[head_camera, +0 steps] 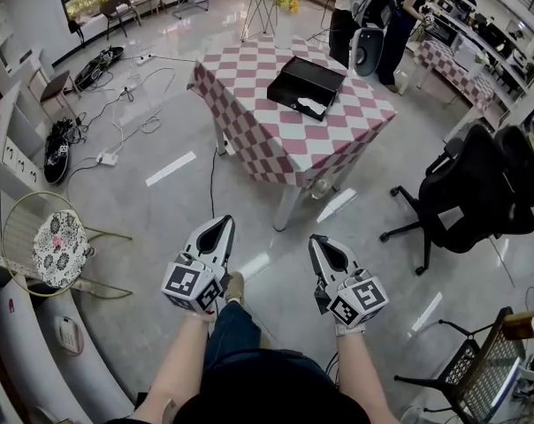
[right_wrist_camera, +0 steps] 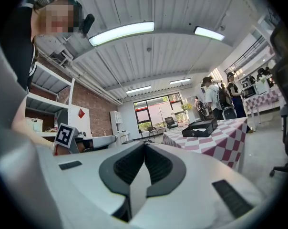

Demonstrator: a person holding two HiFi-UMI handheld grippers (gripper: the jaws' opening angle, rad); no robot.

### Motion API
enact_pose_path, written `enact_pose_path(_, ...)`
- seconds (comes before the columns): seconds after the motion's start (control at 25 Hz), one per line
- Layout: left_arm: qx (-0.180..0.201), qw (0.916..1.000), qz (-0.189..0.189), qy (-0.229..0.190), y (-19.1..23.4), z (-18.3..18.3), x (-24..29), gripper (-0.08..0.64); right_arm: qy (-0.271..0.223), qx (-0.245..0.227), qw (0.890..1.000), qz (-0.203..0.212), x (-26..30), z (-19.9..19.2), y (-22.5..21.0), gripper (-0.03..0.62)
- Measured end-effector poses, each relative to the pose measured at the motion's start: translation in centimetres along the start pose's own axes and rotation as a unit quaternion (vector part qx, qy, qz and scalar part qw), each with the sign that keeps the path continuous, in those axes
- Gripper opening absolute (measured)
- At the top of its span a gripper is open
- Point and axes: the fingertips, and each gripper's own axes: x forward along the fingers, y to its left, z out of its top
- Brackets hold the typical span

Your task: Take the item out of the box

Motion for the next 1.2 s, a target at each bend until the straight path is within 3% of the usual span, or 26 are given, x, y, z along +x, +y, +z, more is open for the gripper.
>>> enact_pose_path(0.56,-0.001,0.9995,-0.031,-0.003,6.2,2.8,8.9,0.008,-0.006,-0.003,1.0,-0.019,8.5,3.3,-4.4,0.005)
enact_pose_path(1.2,-0.007,0.9982,-0.059,0.012,13.7,3.9,17.1,0.008,-0.004,0.015,0.999,-0.039,18.6,4.1,-8.7,0.005)
